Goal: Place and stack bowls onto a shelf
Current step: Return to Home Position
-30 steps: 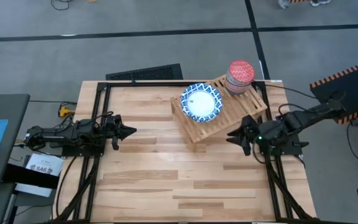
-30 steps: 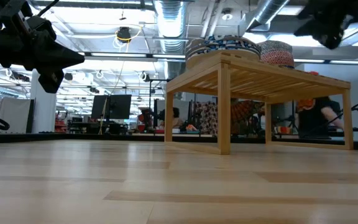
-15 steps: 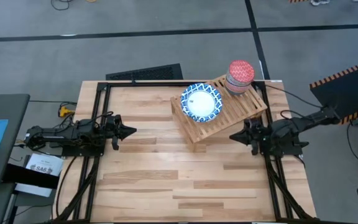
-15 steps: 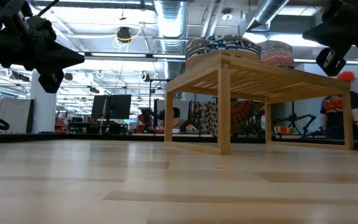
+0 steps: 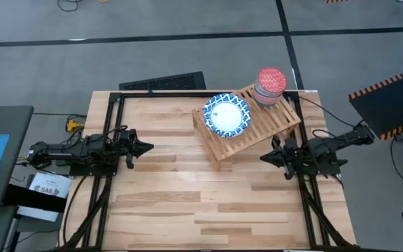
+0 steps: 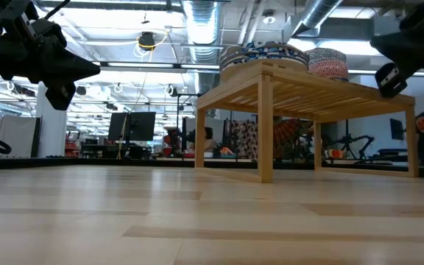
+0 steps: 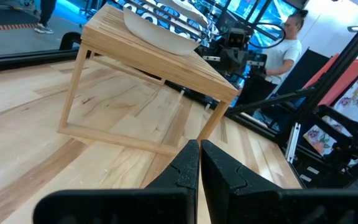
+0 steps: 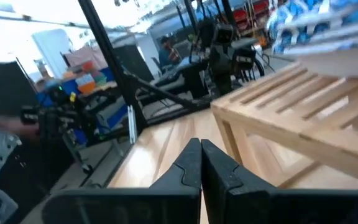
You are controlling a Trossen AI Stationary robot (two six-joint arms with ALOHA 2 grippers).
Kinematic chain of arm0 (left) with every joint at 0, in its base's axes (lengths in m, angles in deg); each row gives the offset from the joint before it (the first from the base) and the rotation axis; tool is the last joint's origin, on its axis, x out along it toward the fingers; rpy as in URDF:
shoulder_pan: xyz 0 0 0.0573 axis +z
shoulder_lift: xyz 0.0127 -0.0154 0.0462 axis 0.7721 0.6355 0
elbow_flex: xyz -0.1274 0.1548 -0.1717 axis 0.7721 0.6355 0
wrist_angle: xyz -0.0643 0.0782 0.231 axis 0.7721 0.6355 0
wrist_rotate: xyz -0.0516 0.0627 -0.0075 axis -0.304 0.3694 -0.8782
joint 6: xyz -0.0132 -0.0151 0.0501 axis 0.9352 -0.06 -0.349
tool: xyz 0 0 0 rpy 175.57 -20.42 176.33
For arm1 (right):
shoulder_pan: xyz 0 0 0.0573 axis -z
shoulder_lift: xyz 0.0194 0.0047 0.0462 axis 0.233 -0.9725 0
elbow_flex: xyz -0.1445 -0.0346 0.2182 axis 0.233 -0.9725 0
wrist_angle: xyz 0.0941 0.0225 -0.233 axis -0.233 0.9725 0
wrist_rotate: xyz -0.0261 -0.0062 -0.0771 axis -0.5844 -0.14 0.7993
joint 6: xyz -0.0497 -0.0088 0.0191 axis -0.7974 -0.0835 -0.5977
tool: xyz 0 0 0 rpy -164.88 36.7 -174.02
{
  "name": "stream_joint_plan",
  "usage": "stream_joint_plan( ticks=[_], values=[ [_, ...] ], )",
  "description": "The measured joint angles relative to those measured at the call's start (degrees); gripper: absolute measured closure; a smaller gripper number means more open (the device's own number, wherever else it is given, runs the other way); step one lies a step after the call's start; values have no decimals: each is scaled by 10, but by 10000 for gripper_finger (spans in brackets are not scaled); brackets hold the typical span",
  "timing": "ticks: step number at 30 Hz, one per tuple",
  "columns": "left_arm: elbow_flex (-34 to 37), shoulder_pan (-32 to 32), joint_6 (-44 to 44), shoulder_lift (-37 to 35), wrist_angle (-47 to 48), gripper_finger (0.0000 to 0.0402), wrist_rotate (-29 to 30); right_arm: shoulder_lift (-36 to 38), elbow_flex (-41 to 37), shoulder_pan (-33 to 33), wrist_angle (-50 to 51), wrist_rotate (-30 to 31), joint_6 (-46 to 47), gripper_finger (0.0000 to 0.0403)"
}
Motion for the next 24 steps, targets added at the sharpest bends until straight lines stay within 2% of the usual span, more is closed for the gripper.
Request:
stream_joint_plan(
  ticks=[9,24],
  values=[
    [0,0,0,0,0,402,0,-18,0,0,11,1,-2,348],
    [2,-1,0,-2,-10,401,0,0,-1,-8,2,1,-2,343]
  ],
)
